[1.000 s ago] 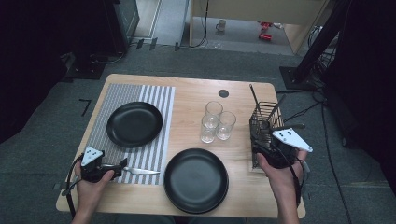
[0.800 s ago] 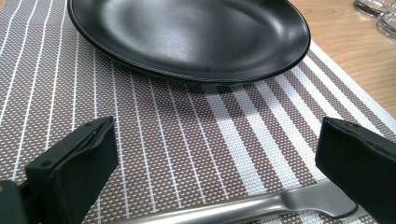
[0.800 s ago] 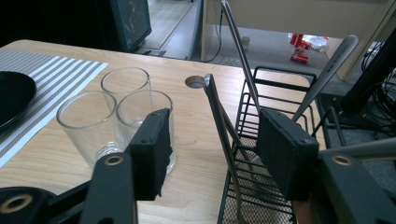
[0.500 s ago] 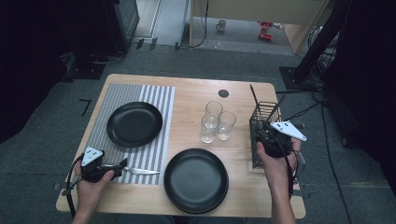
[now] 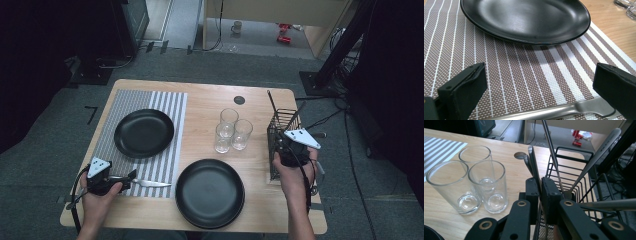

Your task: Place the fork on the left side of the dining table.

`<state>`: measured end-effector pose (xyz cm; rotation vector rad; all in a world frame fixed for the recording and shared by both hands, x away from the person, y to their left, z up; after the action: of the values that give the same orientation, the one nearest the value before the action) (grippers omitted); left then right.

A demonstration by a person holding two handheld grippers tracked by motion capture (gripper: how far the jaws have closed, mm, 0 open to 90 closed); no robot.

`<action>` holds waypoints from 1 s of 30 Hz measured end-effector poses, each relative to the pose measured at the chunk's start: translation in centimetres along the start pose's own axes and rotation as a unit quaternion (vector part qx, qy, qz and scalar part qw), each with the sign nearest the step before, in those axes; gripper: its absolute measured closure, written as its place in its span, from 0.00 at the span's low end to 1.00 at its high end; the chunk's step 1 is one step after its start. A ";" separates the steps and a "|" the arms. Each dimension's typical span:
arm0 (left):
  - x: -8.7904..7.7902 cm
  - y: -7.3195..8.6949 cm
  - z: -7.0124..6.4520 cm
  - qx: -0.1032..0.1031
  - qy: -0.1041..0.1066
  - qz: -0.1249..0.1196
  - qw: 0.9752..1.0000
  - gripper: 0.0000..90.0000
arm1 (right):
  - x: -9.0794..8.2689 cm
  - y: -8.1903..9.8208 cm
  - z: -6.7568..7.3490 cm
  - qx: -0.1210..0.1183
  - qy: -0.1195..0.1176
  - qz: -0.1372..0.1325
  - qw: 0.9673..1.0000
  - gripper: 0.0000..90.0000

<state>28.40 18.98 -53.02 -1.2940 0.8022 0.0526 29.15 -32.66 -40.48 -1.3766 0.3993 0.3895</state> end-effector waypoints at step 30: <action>0.0 0.0 0.0 0.001 -0.001 0.000 1.000 0.00 | 0.4 0.3 0.1 -0.011 0.003 -0.006 1.000 0.88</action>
<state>28.40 18.98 -53.03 -1.2924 0.8009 0.0538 29.37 -32.53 -40.90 -1.4010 0.3931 0.3802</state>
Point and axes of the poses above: each handheld gripper's, and its own axes: x roughly forward along the jaws, y roughly out of its underside, z roughly to its left, the point moved 3 cm from there along x, roughly forward along the jaws, and after that the axes turned 13 degrees about x, right-handed, at the moved point
